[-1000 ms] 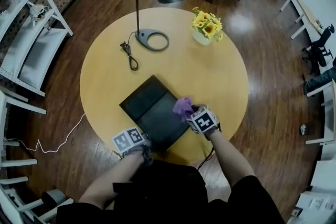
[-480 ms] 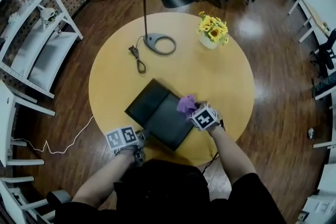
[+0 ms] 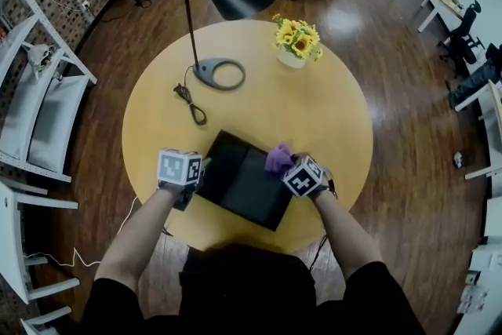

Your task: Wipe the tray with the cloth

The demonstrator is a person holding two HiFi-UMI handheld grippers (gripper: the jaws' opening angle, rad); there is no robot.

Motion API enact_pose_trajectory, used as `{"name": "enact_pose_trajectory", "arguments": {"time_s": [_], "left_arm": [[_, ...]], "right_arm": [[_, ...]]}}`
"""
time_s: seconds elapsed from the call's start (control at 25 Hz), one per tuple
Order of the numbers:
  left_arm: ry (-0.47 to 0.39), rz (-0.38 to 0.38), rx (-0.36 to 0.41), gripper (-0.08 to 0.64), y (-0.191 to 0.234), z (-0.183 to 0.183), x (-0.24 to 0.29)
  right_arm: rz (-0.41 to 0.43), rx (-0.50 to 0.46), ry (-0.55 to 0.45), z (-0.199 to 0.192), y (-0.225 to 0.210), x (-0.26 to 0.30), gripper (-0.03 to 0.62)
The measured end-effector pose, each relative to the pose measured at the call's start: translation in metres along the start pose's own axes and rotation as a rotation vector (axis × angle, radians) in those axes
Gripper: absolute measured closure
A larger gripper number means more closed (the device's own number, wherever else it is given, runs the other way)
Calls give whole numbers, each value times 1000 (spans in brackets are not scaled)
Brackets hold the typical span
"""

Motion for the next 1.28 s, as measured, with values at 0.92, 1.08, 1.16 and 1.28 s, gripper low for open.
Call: {"name": "enact_pose_trajectory", "arguments": {"time_s": [0.92,1.08,1.16,1.28], "left_arm": [[225,-242,11,388,16,-11,66],[194,-238,-7,388,16,-14,63],[182,-238,-2,388,16,-14,62],[173,-239,8,388,17,-14,63]], "right_arm": [[-230,853,51,-54,-5,-20,451],[-214,977,44,-67,4,-21,453],[-187,1038,24,-73,13,-24,453],[-162,1061,17,-80,34,-28,453]]}}
Point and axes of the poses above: the fingertips, and each gripper's own axes: x forward along the fingers, y to its left, z out of its top, the point moved 9 cm from there along -x, backward along the fingers, and after that the axes turned 1 degree about -z, right-handed, at the moved point
